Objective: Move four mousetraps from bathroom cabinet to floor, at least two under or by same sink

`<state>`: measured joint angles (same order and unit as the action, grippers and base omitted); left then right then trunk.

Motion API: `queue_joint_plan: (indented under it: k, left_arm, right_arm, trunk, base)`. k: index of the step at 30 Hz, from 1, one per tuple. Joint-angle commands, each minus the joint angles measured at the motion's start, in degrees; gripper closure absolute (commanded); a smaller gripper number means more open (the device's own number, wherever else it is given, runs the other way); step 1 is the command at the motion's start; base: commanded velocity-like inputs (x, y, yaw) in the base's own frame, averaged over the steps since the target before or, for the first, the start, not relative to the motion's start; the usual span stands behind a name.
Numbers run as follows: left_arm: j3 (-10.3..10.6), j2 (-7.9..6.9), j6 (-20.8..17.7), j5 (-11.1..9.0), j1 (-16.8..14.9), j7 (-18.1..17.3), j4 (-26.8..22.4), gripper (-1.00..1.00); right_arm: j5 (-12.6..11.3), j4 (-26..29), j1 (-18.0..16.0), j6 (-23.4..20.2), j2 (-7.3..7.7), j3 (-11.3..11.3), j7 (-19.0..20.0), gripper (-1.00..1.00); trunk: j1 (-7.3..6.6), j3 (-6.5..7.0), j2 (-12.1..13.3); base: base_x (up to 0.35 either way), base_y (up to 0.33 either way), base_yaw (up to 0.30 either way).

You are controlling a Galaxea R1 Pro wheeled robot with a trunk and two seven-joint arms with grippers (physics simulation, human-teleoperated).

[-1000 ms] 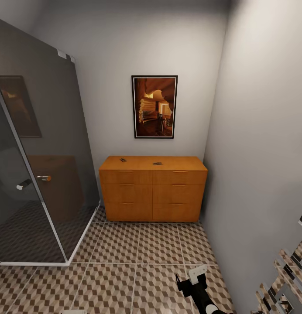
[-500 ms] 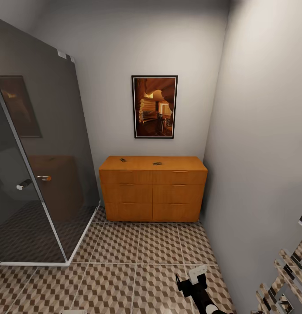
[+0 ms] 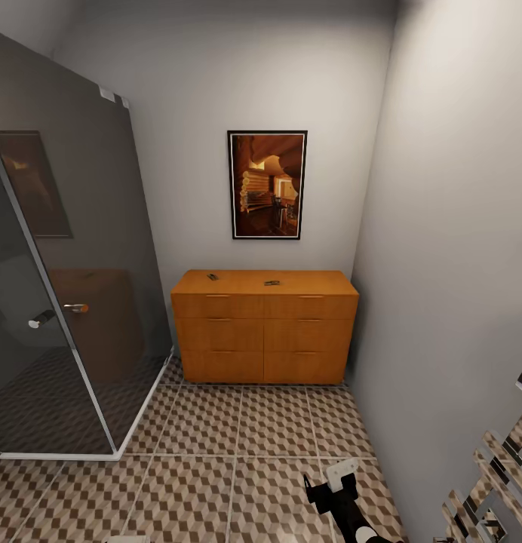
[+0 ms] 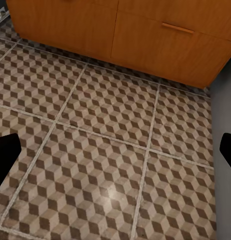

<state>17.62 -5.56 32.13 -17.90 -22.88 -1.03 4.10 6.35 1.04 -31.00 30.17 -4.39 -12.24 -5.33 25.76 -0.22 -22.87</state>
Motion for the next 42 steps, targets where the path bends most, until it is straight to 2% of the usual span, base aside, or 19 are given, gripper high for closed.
queue_joint_plan:
  k: [1, 42]
  left_arm:
    - [0.5, 0.03, 0.3, -0.5, -0.1, -0.1, 0.2, -1.00]
    - [0.5, 0.03, 0.3, -0.5, -0.1, -0.1, 0.2, -1.00]
  right_arm:
    - [0.6, -0.1, 0.0, 0.1, -0.01, -0.1, -0.6, -1.00]
    - [0.6, -0.1, 0.0, 0.1, -0.03, -0.1, -0.6, -1.00]
  trunk:
    - [0.02, -0.02, 0.0]
    - [0.02, -0.02, 0.0]
  base:
    - [0.000, 0.000, 0.000]
    - [0.000, 0.000, 0.000]
